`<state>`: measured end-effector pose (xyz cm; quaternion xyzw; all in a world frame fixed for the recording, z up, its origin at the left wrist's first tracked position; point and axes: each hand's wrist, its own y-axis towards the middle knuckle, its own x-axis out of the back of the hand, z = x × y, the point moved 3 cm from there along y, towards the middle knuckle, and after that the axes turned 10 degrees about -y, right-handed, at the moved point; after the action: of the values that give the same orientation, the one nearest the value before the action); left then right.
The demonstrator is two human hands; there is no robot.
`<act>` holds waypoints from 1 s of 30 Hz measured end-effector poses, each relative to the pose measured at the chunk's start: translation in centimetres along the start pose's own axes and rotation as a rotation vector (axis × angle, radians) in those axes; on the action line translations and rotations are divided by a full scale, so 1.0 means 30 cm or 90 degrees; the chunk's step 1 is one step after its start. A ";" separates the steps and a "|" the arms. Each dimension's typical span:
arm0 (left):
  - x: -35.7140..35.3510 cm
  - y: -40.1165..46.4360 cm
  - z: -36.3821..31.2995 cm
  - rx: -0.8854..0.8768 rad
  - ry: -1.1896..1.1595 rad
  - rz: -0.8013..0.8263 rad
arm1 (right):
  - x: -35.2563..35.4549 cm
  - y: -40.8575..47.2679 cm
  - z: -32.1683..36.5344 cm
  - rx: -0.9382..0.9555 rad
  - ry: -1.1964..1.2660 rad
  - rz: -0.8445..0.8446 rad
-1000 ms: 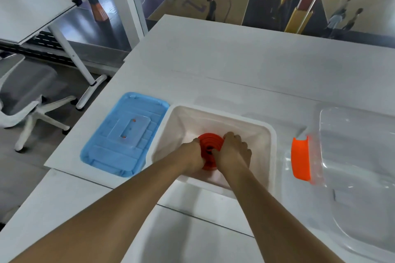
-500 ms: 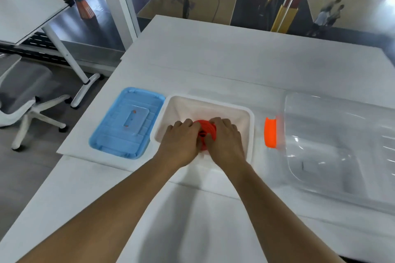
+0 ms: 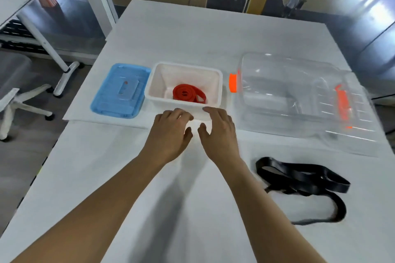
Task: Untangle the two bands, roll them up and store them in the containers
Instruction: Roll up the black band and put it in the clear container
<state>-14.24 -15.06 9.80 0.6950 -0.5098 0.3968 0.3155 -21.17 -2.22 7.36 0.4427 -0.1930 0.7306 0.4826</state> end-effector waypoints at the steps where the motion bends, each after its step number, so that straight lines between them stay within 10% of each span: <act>1: -0.009 -0.041 -0.019 0.000 -0.005 0.004 | 0.017 -0.050 -0.006 -0.013 -0.002 0.000; 30: -0.523 -0.688 -0.446 -0.004 -0.061 0.198 | 0.185 -0.843 -0.724 -0.242 -0.193 0.234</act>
<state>-0.12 9.22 1.89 0.6250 -0.6269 0.4057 0.2274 -9.82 27.78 -3.27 0.4060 -0.4731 0.6822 0.3821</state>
